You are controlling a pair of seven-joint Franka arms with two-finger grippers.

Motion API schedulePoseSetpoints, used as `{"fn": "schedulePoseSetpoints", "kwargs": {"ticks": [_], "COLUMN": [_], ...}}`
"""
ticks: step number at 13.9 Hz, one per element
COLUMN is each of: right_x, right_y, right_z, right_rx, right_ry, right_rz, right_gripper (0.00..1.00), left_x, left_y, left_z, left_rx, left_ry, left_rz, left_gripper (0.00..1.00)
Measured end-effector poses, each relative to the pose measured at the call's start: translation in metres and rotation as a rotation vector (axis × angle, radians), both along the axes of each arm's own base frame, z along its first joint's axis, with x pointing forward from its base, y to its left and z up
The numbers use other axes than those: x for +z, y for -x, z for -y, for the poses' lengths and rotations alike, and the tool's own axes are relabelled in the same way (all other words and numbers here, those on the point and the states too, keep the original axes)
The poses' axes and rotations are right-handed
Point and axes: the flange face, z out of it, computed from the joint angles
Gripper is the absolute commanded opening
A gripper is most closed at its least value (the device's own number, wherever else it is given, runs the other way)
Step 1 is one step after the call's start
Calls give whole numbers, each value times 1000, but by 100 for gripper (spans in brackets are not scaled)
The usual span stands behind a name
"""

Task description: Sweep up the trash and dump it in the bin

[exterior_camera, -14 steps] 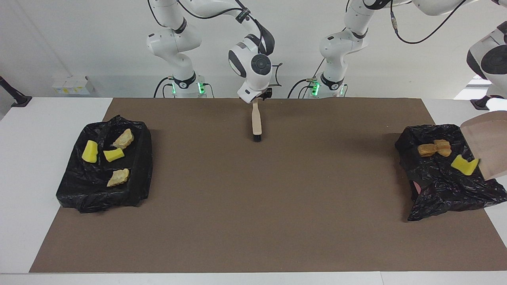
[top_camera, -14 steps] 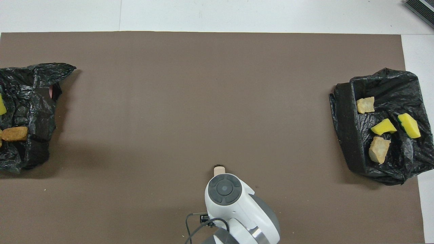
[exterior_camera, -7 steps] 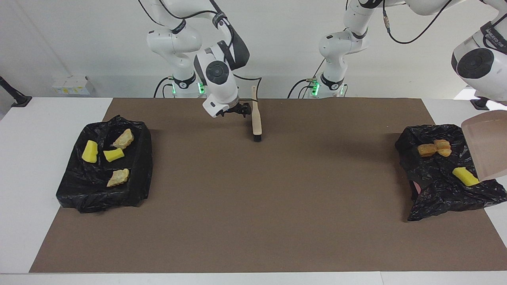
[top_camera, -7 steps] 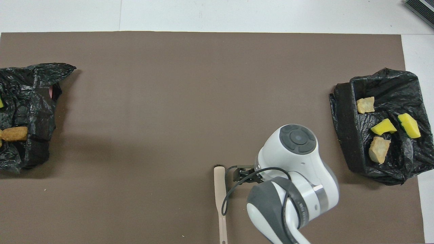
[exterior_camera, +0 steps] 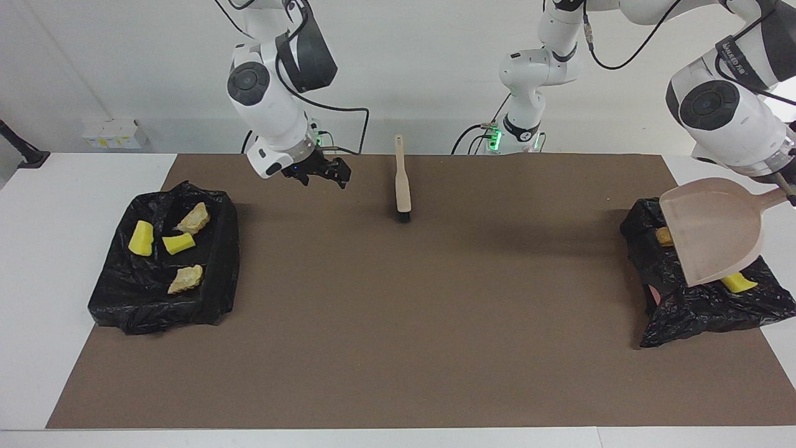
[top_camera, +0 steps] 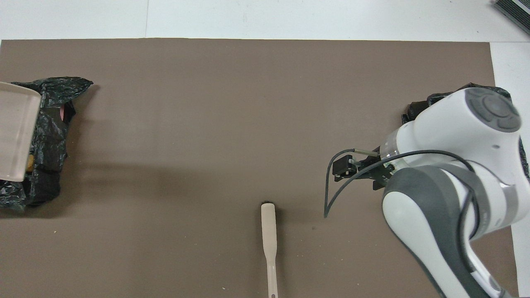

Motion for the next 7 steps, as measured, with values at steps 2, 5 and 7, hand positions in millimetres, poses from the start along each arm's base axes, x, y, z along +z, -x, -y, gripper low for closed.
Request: {"fn": "schedulePoseSetpoints", "kwargs": {"ticks": [2, 5, 7], "right_x": [25, 45, 57], "right_y": [-9, -15, -19], "right_z": [9, 13, 16], "right_rx": [7, 25, 36], "right_ry": [32, 86, 127], "right_rz": [54, 108, 143], "right_gripper": [100, 100, 100], "left_x": [-9, -24, -41], "left_y": [2, 8, 20], "left_z": [5, 17, 36], "left_rx": [30, 94, 180], "left_ry": [130, 316, 425], "left_rz": [2, 15, 45], "left_gripper": [0, 0, 0]}}
